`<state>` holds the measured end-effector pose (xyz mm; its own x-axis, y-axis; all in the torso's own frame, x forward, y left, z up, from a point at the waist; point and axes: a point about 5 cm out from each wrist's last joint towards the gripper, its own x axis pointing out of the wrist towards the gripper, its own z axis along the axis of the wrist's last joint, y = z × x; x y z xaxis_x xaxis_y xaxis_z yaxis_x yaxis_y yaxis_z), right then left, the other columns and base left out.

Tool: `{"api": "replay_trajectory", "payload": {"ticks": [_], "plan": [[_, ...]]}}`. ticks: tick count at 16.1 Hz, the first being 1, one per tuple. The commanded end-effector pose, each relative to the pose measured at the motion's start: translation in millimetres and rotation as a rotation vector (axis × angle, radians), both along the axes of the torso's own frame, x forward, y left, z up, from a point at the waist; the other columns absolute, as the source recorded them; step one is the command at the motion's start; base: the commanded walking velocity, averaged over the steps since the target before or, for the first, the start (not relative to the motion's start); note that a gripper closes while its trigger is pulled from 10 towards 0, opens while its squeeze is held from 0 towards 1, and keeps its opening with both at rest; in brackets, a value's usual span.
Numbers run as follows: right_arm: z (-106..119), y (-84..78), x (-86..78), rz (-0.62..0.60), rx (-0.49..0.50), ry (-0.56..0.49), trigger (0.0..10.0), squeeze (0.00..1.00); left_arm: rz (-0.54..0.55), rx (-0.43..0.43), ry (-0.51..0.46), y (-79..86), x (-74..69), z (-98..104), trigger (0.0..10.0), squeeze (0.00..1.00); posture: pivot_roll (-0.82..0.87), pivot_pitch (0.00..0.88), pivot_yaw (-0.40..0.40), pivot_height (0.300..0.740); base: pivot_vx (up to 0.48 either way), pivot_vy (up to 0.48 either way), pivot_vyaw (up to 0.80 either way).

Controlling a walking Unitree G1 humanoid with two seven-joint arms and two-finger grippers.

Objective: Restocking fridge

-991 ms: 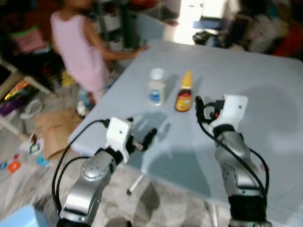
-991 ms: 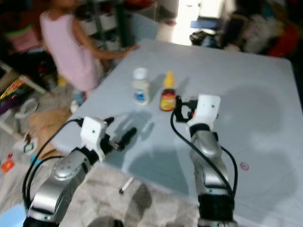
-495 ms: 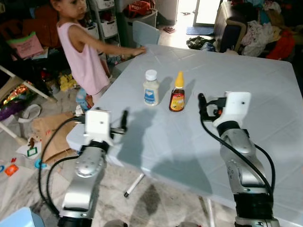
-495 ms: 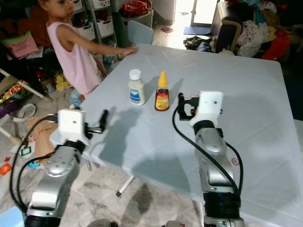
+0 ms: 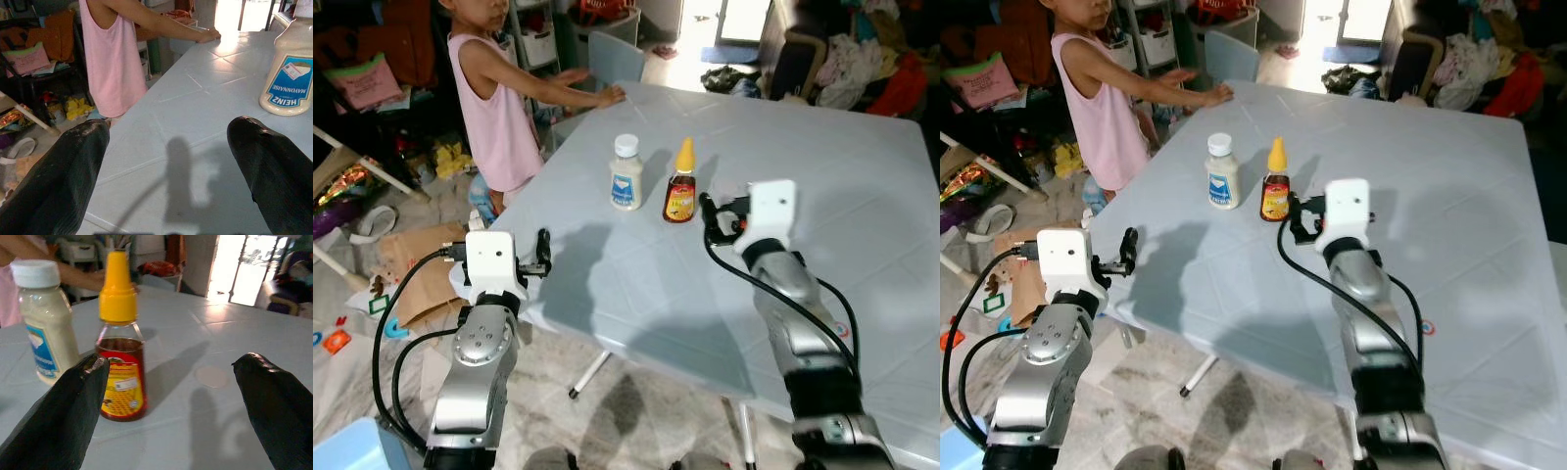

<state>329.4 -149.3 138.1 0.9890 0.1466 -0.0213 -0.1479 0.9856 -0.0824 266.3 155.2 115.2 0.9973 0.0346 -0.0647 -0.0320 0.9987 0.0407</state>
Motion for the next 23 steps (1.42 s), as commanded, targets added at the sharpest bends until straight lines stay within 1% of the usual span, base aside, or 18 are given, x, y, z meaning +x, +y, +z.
{"api": "replay_trajectory", "payload": {"ticks": [1,3,6,11,15,17,18,19,20,21,22,23], "plan": [[5,5.2,4.7,0.018,0.001,-0.021,10.0,0.00,0.009,0.012,-0.008,2.6,0.8,4,10.0,0.00,0.02,0.031,0.025,0.740,0.000,0.000,0.00],[4,10.6,11.7,0.052,0.002,-0.005,10.0,0.00,0.027,0.016,0.001,4.6,-1.2,4,10.0,0.00,0.03,0.039,0.030,0.740,0.000,0.000,0.00],[12,16.7,25.6,0.072,-0.007,-0.034,10.0,0.00,0.033,0.029,0.013,9.6,-5.0,3,10.0,0.00,0.05,0.055,0.040,0.740,0.000,0.000,0.00],[20,19.3,35.4,0.075,-0.024,-0.072,10.0,0.00,0.024,0.031,0.020,9.0,-4.7,4,10.0,0.00,0.05,0.057,0.047,0.740,0.000,0.000,0.00],[25,15.1,43.1,0.062,-0.045,-0.085,10.0,0.00,0.011,0.028,0.025,5.7,-4.8,4,10.0,0.00,0.06,0.062,0.047,0.740,0.000,0.000,0.00],[26,7.5,50.2,0.034,-0.051,-0.076,9.8,0.00,0.010,0.026,0.030,5.7,-5.6,3,10.0,0.00,0.06,0.063,0.043,0.740,0.000,0.000,0.00],[27,6.0,52.0,0.029,-0.055,-0.075,7.2,0.00,0.010,0.026,0.031,5.6,-5.5,3,10.0,0.00,0.06,0.063,0.042,0.740,0.000,0.000,0.00],[27,4.3,54.1,0.024,-0.057,-0.074,1.1,0.00,0.010,0.025,0.032,5.2,-5.3,3,10.0,0.00,0.06,0.063,0.041,0.740,0.000,0.000,0.00],[28,2.8,56.2,0.021,-0.057,-0.077,0.5,0.00,0.010,0.024,0.033,5.1,-5.1,3,10.0,0.00,0.06,0.063,0.041,0.740,0.000,0.000,0.00],[29,1.7,58.1,0.020,-0.059,-0.080,0.5,0.00,0.011,0.024,0.034,5.1,-5.0,3,10.0,0.00,0.06,0.062,0.040,0.740,0.000,0.000,0.00],[30,1.4,59.5,0.023,-0.058,-0.085,0.0,0.00,0.010,0.024,0.035,4.8,-5.0,3,10.0,0.00,0.06,0.062,0.040,0.740,0.000,0.000,0.00],[30,1.6,60.2,0.028,-0.057,-0.085,0.0,0.00,0.010,0.024,0.035,4.7,-5.0,3,10.0,0.00,0.06,0.061,0.040,0.740,0.000,0.000,0.00]]}}
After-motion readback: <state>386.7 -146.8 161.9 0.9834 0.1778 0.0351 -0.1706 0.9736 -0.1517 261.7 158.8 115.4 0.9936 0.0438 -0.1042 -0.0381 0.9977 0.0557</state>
